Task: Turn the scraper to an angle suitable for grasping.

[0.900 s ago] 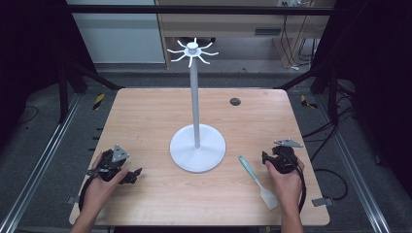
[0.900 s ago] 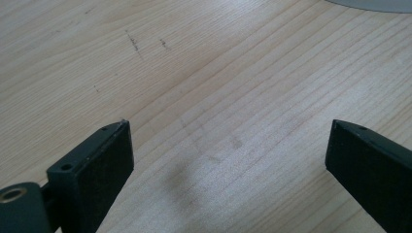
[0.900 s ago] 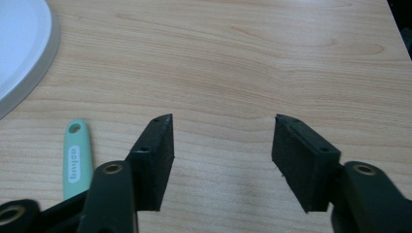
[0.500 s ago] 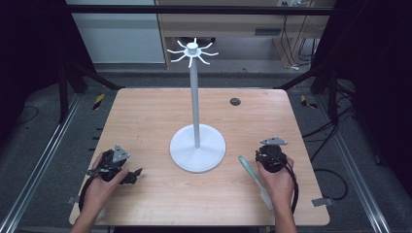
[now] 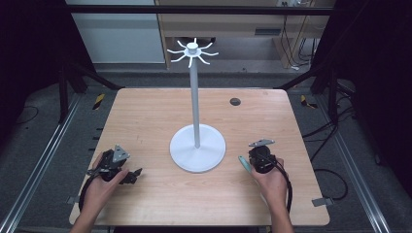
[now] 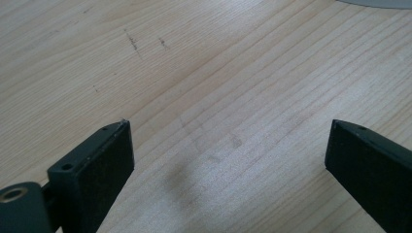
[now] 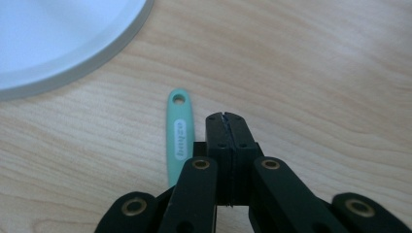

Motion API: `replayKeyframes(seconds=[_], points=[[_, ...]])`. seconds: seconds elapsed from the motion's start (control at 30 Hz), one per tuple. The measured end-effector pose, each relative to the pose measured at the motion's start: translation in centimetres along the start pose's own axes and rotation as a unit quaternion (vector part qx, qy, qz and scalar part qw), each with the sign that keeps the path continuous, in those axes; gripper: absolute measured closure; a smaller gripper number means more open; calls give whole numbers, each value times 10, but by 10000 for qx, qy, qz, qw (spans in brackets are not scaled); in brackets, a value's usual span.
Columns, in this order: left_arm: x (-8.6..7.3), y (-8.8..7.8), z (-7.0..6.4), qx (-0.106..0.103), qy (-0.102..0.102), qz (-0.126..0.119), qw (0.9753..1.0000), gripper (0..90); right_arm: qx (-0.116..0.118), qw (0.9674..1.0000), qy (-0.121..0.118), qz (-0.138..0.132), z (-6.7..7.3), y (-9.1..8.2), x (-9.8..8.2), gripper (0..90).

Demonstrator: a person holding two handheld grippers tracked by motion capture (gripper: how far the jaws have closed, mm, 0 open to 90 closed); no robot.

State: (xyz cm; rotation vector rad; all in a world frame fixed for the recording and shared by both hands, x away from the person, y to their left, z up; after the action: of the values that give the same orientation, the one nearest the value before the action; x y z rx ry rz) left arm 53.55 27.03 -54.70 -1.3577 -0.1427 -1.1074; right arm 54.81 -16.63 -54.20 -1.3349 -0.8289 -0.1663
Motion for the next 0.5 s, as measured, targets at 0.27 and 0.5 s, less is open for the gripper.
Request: replayKeyframes(seconds=[0.27,0.5], points=[[0,0,-1,-9,10,6,10000,35,154,9997,21,180,4,8,-4,900],[0,0,-1,-10,10,6,10000,35,203,9994,97,274,3,12,-7,900]])
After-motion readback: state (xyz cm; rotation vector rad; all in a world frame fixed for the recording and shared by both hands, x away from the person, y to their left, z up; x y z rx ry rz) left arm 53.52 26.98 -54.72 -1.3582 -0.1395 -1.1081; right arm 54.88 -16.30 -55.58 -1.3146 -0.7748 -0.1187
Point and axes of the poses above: each handheld gripper's, and its own axes: y roughly forward along the jaws, x roughly out of its top, z roughly to its left, the point moved 9 cm from there along y, roughly forward along the jaws, and after that the axes turned 7 degrees about x, right-handed, at the moved point
